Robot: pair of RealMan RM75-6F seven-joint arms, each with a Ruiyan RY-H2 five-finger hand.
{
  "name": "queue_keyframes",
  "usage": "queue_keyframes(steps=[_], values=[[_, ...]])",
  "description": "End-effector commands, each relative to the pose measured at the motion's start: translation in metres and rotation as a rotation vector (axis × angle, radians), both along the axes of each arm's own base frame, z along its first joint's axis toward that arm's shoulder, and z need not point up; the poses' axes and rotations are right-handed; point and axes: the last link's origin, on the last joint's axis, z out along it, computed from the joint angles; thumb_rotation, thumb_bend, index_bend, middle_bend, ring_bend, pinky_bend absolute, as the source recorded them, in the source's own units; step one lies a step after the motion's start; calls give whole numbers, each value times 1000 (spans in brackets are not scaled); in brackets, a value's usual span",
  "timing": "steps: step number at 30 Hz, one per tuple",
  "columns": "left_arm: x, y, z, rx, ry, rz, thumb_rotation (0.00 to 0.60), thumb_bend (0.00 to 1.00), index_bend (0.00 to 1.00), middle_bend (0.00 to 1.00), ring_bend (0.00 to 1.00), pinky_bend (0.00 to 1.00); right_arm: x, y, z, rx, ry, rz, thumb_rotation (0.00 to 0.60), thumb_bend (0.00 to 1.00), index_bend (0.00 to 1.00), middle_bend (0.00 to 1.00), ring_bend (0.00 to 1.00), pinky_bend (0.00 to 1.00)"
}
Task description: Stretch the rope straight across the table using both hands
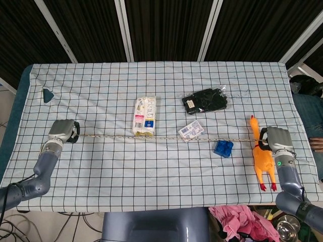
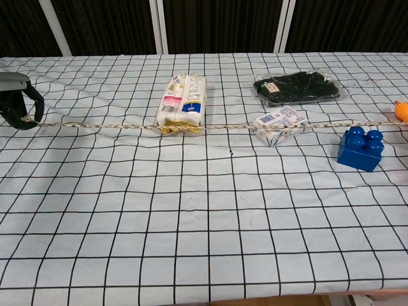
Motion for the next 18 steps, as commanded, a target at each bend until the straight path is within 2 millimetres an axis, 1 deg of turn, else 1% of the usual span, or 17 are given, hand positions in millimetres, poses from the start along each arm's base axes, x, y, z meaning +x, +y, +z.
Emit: queue_keyframes(steps=[1,2,3,4,6,8,9,11,14,16,18], values=[[1,0,-1,-5,2,-1,600,416,455,988,942,1000,-1,0,-1,4,14,3,600,283,463,1000,1000,1000],[2,1,0,-4,2,-2,600,405,423,982,940,1000,0,0,-1,4,12,3,600,236,399,1000,1000,1000],[3,1,0,-2,1,-2,600,388,362,971,936,1000,1,0,0,6,8,2,600,195,340,1000,1000,1000],[3,1,1,0,0,-3,600,363,292,957,930,1000,2,0,0,9,4,0,600,170,305,1000,1000,1000],[4,1,2,-10,6,2,600,295,188,934,918,1000,6,1,2,15,-4,-3,600,107,218,1000,1000,1000],[5,0,4,-28,10,10,600,232,139,912,902,998,9,2,5,25,-1,-7,600,78,163,1000,1000,1000],[7,-1,5,-37,4,15,600,207,127,903,895,996,10,2,7,31,2,-9,600,68,129,1000,1000,1000],[12,0,11,-33,-21,24,600,189,121,898,891,996,15,2,12,30,-4,-15,600,63,86,1000,1000,1000],[20,3,20,2,-55,15,600,184,121,893,888,995,24,1,25,-6,-37,-6,600,69,73,1000,1000,1000],[31,6,31,44,-100,-1,600,184,122,887,879,993,35,-1,41,-65,-69,21,600,111,73,1000,1000,1000],[46,6,46,82,-153,-34,600,184,128,884,872,993,49,1,61,-126,-110,63,600,156,72,998,1000,1000]])
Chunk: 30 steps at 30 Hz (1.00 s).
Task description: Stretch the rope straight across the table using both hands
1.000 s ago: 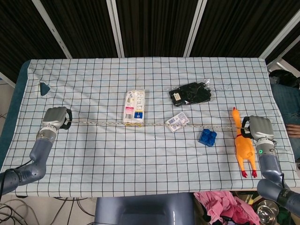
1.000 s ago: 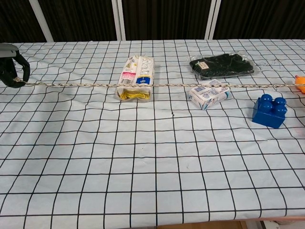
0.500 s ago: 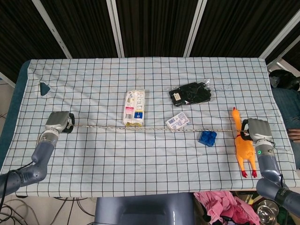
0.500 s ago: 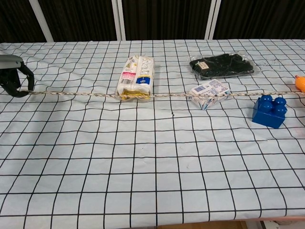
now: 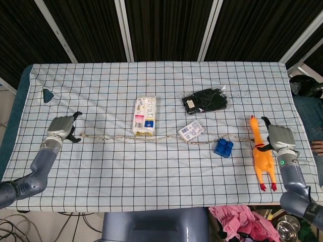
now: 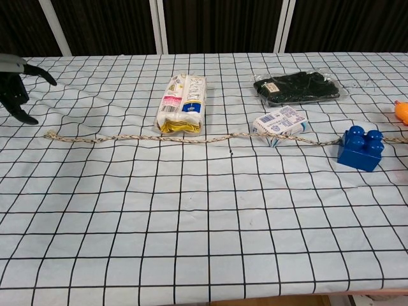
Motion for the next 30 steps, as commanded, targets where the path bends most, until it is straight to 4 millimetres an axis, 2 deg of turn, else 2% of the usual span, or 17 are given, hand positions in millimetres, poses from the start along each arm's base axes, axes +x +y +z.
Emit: queue_keyframes(steps=[1,4,6,8,11,13,14,16,19,21,23,27,30], values=[[27,1,27,77,-94,-57,600,184,132,881,869,993,26,3,37,-119,-66,74,600,160,72,993,1000,1000],[52,-11,48,128,-181,-145,600,184,133,851,834,980,49,19,62,-193,-89,166,600,160,72,917,978,969],[61,-23,58,154,-192,-209,600,182,132,796,771,934,60,33,74,-234,-88,223,600,151,70,770,870,839],[65,-34,66,172,-178,-258,600,176,131,700,673,839,65,47,79,-252,-69,260,600,136,66,616,727,672],[63,-61,75,193,-103,-328,600,163,131,502,460,602,65,77,76,-227,-18,274,600,115,62,385,459,406],[56,-78,79,207,-40,-353,600,152,131,363,296,434,63,95,71,-205,-3,270,600,94,59,282,334,306],[51,-87,81,217,-12,-360,600,149,131,324,249,389,62,105,68,-200,3,269,600,67,58,244,286,279],[39,-108,85,252,34,-364,600,148,131,228,135,282,57,127,59,-192,26,272,600,16,57,204,244,265],[19,-134,88,287,34,-338,600,147,130,135,34,150,48,151,47,-191,43,271,600,8,57,182,241,262],[0,-154,91,305,-15,-296,600,147,127,108,6,98,41,166,36,-195,59,282,600,8,57,168,239,256],[-20,-174,93,300,-23,-256,600,147,120,95,0,70,31,181,27,-191,87,278,600,8,57,157,233,249],[-45,-209,97,310,-10,-238,600,147,114,89,0,55,16,198,13,-204,76,250,600,9,56,148,221,244],[-57,-227,96,295,-53,-228,600,147,113,86,0,46,16,200,13,-190,101,272,600,9,57,149,220,244]])
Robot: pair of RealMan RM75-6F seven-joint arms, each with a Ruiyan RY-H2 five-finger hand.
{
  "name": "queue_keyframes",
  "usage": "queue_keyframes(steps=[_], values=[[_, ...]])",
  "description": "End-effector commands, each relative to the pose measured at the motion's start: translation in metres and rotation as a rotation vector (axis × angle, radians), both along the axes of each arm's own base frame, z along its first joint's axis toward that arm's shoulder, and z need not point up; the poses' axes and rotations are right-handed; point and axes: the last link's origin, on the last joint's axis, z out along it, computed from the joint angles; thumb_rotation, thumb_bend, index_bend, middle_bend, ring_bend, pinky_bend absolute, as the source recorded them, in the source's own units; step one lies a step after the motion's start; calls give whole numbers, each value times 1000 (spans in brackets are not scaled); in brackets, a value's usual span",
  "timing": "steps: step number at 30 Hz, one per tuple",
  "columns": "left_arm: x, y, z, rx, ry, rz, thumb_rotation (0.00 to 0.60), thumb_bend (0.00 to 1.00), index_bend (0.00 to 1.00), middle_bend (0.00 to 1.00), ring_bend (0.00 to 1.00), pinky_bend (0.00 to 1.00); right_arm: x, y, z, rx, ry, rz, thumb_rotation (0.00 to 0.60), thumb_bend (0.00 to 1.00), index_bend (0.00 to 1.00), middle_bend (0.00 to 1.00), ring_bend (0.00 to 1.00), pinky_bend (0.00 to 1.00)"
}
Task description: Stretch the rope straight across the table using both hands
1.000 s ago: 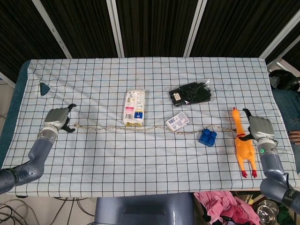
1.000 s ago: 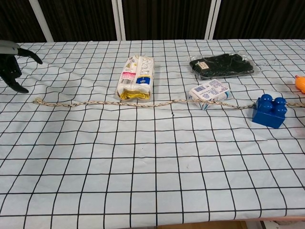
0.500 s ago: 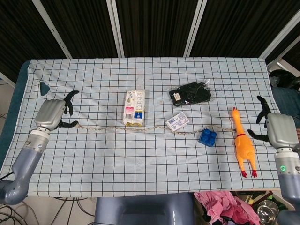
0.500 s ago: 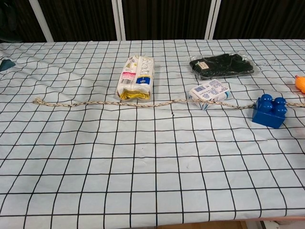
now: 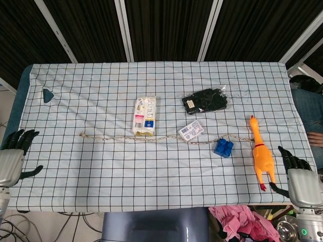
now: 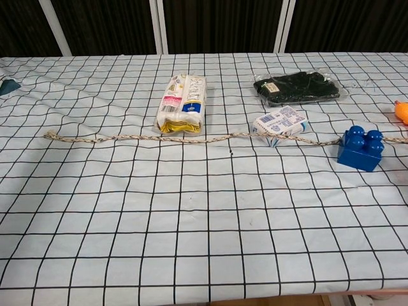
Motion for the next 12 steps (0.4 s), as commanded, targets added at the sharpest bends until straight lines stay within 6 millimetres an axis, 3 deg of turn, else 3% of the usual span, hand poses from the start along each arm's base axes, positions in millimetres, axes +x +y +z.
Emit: queue_keyframes(steps=[1,12], values=[[-21,-32,0,-37,-53,11,600,147,111,82,0,40,-1,7,-1,-5,25,23,600,9,57,149,220,244],[-21,-55,16,2,-36,-12,600,147,105,80,0,31,-4,2,-1,-38,25,22,600,23,56,156,224,243]])
